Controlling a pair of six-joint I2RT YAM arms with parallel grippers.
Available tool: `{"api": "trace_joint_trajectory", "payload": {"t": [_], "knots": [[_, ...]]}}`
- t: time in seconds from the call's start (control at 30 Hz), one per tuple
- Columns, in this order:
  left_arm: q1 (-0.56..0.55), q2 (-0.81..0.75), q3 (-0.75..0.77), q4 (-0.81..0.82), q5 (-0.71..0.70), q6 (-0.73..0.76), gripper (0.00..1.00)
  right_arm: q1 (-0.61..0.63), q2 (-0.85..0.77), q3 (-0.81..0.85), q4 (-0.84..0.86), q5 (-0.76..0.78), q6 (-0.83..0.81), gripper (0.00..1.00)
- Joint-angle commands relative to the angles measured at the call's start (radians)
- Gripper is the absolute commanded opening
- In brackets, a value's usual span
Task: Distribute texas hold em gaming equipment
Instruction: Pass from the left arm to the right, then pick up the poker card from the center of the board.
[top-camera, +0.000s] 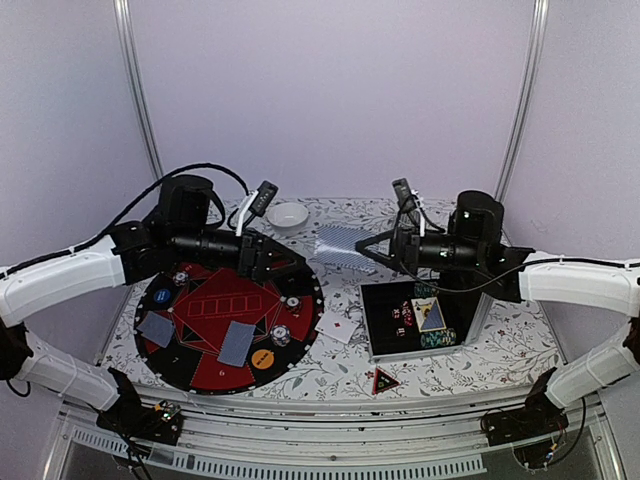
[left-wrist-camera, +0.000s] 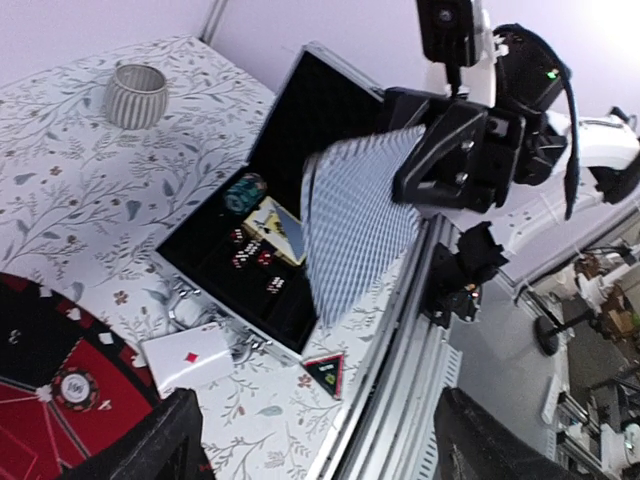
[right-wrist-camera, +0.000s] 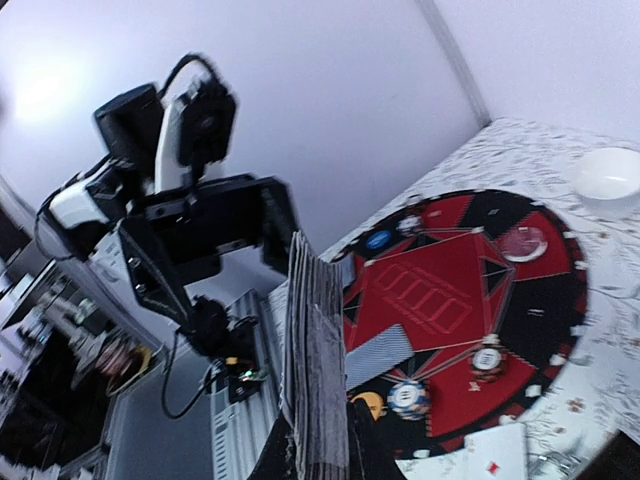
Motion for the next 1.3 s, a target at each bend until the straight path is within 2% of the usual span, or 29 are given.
{"api": "trace_joint_trajectory", "payload": {"t": [0.0,0.23,0.27,0.43,0.53,0.7,0.87,1.0,1.13,1.27], "knots": [[-0.015,0.052,0.074,-0.214,-0.222,0.047,0.80,-0.106,-0.160,-0.061,-0.181,0.132,-0.016,0.02],[-0.014,0.339,0.153,-0.258,-0.122,-0.010,0.44,-0.151,-0.274,-0.108,-0.338,0.212,-0.117,0.02],[-0.017,0.382,0.184,-0.267,-0.110,-0.005,0.42,-0.152,-0.285,-0.118,-0.339,0.207,-0.125,0.02],[-0.025,0.602,0.332,-0.318,-0.086,0.006,0.44,-0.157,-0.344,-0.156,-0.346,0.191,-0.148,0.02],[-0.028,0.695,0.385,-0.322,-0.050,0.011,0.51,-0.158,-0.376,-0.172,-0.347,0.172,-0.166,0.02],[-0.023,0.844,0.503,-0.402,-0.108,0.038,0.59,-0.160,-0.411,-0.184,-0.354,0.143,-0.203,0.02],[-0.019,0.903,0.558,-0.441,-0.130,0.037,0.65,-0.160,-0.418,-0.184,-0.365,0.106,-0.226,0.02],[-0.020,0.910,0.552,-0.463,-0.160,0.031,0.66,-0.160,-0.418,-0.199,-0.366,0.092,-0.231,0.02],[-0.022,0.904,0.532,-0.451,-0.129,0.032,0.64,-0.160,-0.406,-0.201,-0.361,0.068,-0.234,0.02],[-0.030,0.911,0.516,-0.444,-0.093,0.040,0.58,-0.160,-0.404,-0.199,-0.358,0.069,-0.237,0.02]]}}
